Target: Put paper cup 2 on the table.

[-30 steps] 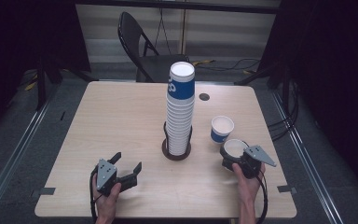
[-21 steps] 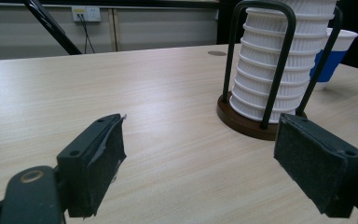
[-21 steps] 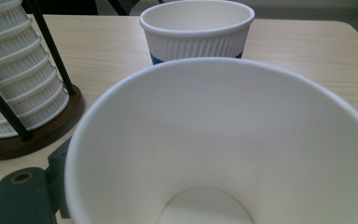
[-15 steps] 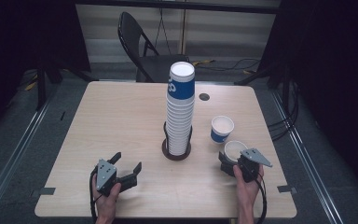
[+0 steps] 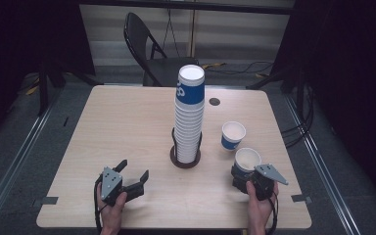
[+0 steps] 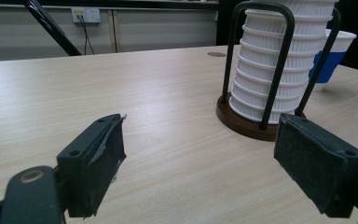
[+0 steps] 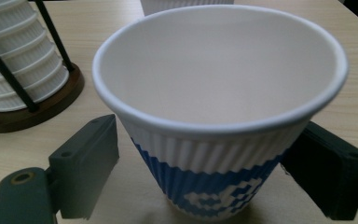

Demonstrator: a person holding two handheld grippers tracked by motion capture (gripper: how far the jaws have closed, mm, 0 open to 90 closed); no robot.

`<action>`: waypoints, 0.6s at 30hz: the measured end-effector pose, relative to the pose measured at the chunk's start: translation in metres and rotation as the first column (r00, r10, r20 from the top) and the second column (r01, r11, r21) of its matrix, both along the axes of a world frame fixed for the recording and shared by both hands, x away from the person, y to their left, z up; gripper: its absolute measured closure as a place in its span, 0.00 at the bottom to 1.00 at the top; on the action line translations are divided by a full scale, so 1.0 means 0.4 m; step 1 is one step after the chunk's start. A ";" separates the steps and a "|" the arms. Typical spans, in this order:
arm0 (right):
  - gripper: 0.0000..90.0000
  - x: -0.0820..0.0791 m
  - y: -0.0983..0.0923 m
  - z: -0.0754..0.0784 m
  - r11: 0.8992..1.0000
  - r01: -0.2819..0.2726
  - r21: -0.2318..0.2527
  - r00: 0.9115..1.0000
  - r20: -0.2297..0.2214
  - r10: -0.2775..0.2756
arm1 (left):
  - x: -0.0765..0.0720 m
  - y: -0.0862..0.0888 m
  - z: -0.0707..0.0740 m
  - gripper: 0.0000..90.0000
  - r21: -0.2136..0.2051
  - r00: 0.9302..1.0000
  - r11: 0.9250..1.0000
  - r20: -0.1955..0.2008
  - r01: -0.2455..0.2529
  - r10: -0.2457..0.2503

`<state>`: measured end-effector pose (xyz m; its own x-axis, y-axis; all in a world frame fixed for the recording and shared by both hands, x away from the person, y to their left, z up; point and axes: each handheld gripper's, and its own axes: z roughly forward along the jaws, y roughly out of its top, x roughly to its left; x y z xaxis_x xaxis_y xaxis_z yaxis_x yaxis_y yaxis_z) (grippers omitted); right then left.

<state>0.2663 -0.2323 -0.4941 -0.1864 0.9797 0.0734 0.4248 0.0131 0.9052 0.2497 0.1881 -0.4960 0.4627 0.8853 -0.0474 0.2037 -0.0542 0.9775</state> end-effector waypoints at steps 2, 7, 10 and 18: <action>0.14 -0.012 0.006 0.000 1.000 0.006 0.007 1.000 0.006 -0.006 | 0.000 0.000 0.000 0.18 0.000 1.000 1.000 0.001 -0.001 0.001; 0.14 -0.043 0.018 0.000 0.999 0.045 0.001 0.999 0.025 -0.045 | -0.001 0.000 0.000 0.18 -0.001 1.000 1.000 -0.002 0.001 -0.001; 0.15 -0.062 0.023 0.003 0.999 0.036 0.010 0.999 0.028 -0.036 | -0.001 -0.001 0.000 0.18 0.000 1.000 1.000 -0.005 0.001 -0.001; 0.15 -0.112 0.066 0.011 0.999 -0.017 0.034 0.999 0.044 0.015 | 0.001 -0.004 0.001 0.18 0.017 1.000 1.000 -0.010 -0.008 0.008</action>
<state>0.2216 -0.2058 -0.4898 -0.2056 0.9737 0.0987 0.3847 -0.0123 0.9230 0.2502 0.1866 -0.4955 0.4549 0.8898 -0.0370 0.2136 -0.0686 0.9745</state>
